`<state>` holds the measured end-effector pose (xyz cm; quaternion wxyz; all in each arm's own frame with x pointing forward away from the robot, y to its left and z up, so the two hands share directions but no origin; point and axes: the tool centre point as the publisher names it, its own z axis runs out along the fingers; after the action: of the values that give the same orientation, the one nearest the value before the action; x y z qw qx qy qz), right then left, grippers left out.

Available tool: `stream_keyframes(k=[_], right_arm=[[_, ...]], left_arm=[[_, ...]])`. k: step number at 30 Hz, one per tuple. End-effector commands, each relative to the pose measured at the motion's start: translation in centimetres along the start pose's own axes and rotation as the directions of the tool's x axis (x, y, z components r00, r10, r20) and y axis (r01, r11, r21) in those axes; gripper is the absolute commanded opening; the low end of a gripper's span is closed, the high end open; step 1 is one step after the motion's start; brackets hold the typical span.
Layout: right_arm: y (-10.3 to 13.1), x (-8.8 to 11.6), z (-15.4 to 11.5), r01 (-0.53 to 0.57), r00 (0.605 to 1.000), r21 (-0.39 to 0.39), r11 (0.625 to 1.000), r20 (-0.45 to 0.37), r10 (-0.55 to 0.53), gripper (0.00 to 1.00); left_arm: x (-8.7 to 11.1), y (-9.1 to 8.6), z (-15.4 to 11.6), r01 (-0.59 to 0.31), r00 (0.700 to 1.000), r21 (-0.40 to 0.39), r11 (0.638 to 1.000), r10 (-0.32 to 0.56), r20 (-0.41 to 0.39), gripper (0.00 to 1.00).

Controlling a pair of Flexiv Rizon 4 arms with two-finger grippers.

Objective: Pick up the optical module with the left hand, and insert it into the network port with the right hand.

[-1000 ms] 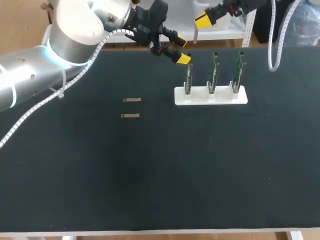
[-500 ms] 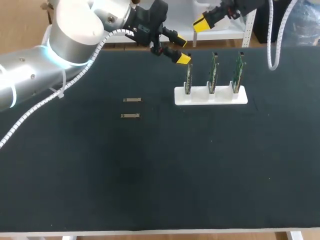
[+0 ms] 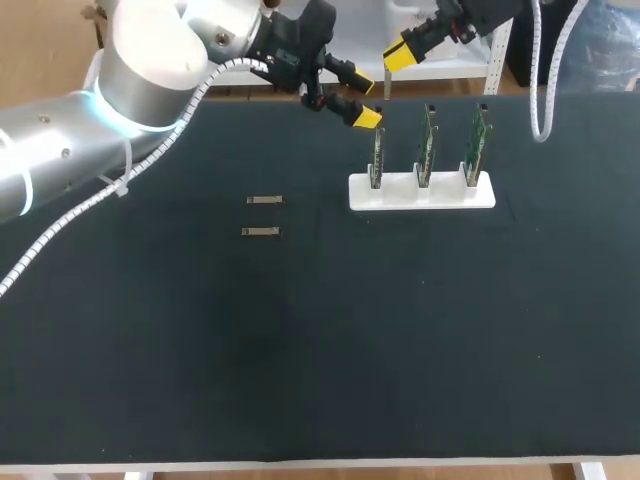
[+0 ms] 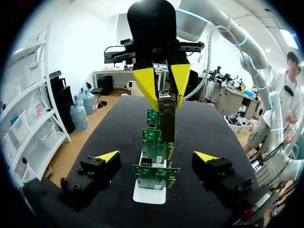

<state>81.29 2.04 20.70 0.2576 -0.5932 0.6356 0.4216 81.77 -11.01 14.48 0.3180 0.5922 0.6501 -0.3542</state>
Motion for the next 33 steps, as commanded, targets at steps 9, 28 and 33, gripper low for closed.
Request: stream_keyframes(k=[9,28,33], right_arm=[[-2.0,0.2,0.3,0.010,1.000,-0.041,0.999,-0.027,-0.011,0.00],[-3.1,0.8,1.0,0.018,0.999,-0.122,0.992,-0.023,-0.021,0.00],[-3.2,0.9,1.1,0.024,0.999,-0.155,0.988,-0.030,-0.029,0.00]], left_arm=[[0.0,0.0,0.0,-0.001,1.000,-0.001,1.000,0.001,0.000,1.00],[0.0,0.0,0.0,-0.001,1.000,-0.001,1.000,0.001,0.000,1.00],[0.0,0.0,0.0,-0.001,1.000,-0.001,1.000,0.001,0.000,1.00]])
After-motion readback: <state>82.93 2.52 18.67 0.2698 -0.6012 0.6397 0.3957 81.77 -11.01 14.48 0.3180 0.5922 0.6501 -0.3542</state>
